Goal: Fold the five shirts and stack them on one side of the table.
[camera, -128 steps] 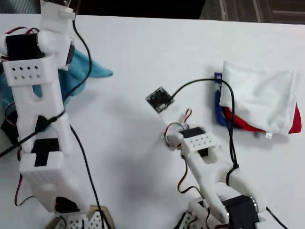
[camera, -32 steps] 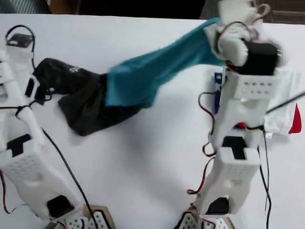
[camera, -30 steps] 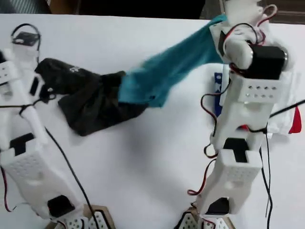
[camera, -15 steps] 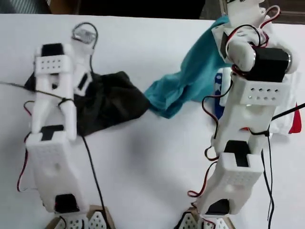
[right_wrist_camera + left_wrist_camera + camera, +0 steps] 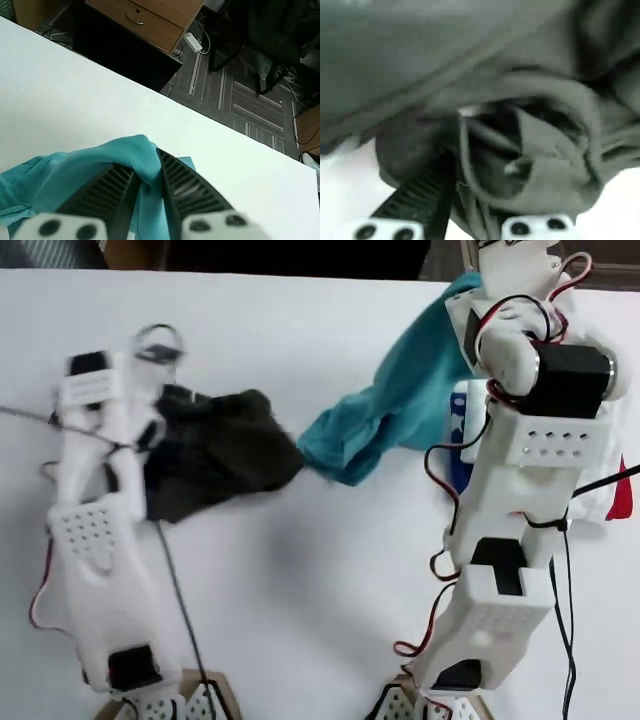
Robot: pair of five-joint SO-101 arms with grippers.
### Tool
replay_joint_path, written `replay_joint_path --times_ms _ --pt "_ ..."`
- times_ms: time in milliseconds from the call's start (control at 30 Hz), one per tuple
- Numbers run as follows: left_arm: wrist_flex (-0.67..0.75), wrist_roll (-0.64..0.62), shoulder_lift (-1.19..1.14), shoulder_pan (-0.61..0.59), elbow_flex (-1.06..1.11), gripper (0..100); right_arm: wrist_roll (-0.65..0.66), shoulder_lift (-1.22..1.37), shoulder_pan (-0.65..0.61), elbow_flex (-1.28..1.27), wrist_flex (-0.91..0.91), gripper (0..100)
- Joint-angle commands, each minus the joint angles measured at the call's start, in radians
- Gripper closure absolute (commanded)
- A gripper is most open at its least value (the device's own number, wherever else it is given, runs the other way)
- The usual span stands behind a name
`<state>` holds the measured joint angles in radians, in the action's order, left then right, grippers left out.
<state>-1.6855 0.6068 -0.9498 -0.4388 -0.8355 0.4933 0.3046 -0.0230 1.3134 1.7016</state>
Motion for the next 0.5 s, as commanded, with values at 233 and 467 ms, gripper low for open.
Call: replay_joint_path --times_ms 233,467 --pt "-0.015 0.008 -0.023 -0.505 -0.567 97 0.009 -0.047 -0.002 0.005 0.002 97.8" --pt "0.018 0.014 0.012 -0.689 -0.828 97 0.009 -0.044 -0.094 0.005 0.002 97.8"
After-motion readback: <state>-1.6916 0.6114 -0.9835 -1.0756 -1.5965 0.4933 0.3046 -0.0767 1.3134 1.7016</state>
